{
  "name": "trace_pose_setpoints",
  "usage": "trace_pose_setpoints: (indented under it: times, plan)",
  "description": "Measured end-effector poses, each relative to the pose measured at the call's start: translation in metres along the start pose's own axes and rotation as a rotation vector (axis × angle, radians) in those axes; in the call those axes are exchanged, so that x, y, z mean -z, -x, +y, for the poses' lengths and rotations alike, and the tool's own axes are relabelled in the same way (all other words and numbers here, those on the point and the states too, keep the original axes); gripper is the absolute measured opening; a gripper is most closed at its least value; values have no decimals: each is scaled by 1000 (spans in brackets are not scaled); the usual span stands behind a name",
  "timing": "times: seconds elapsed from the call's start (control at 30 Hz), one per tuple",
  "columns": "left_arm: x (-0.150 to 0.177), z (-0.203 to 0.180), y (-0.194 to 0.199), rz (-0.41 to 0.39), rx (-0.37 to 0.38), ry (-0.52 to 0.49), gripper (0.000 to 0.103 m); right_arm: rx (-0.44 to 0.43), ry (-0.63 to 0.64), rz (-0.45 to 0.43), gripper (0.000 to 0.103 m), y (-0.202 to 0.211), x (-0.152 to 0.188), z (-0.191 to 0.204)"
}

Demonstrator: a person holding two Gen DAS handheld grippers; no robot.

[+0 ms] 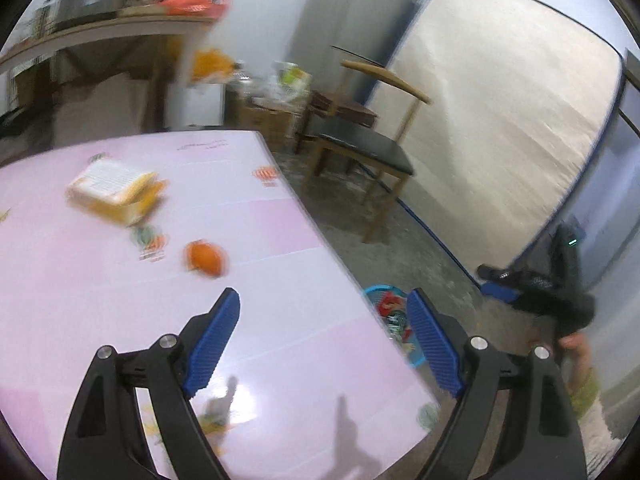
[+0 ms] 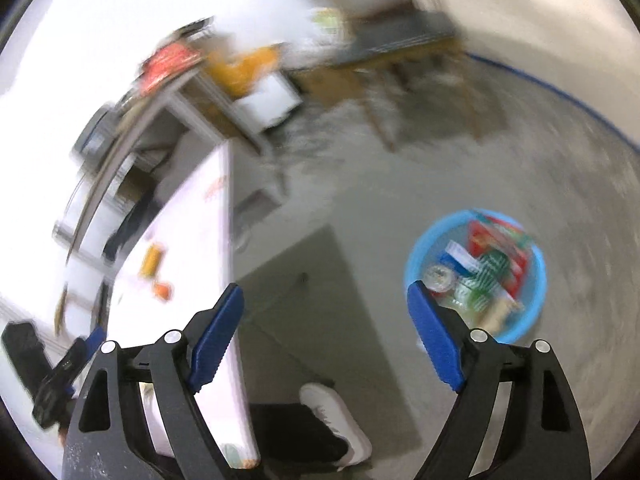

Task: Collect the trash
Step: 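Return to the table and grasp the white-and-yellow medicine box with the right tool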

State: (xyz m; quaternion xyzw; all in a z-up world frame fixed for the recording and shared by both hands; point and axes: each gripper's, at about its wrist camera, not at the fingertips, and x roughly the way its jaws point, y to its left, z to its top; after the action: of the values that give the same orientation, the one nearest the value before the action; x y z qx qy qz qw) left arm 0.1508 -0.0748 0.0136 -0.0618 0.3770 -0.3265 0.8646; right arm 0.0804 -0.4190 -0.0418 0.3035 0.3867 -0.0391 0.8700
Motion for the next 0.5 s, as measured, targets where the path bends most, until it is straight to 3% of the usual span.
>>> trace_pose_setpoints:
  times: [0.17,0.33,0.5]
  plan:
    - [14,64,32,-40,-74,128,83,-114,311,54,86,-31,-8,121]
    - [32,127,62,-94,-151,285,83,-221,573,123,93,-103,-14,244]
    - [48,163,79,-85,-255,353,83,-160,802,191,93,-208,-13,339]
